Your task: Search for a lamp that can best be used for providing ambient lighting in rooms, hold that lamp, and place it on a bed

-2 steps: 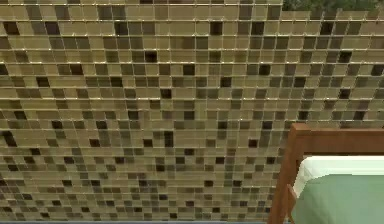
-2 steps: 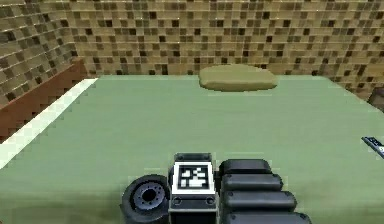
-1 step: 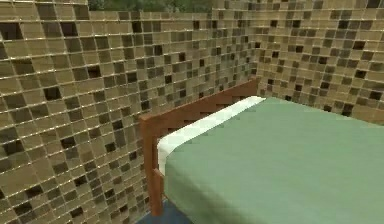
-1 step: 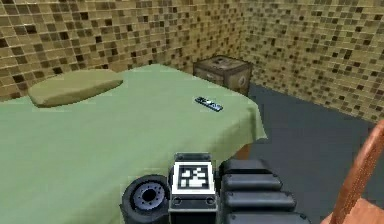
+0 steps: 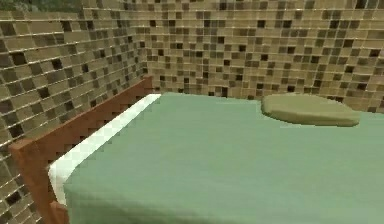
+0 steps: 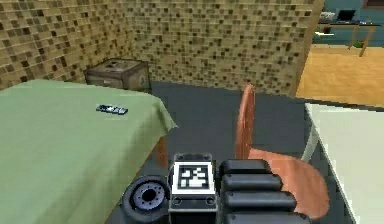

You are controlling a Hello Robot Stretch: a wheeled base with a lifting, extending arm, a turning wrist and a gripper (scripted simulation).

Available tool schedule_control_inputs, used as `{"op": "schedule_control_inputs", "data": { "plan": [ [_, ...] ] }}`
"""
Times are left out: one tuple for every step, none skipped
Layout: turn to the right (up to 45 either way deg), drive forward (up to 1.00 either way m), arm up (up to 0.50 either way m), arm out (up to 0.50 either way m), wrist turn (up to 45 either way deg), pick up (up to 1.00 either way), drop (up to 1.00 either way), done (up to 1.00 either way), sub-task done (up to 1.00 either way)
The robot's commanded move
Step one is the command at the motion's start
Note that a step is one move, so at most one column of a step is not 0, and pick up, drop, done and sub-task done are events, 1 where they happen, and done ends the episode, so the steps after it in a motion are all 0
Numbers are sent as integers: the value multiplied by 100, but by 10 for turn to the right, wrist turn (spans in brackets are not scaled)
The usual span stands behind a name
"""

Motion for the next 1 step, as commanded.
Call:
{"op": "schedule_control_inputs", "data": {
  "plan": [
    [0,20,0,0,0,0,0,0,0]
  ]
}}
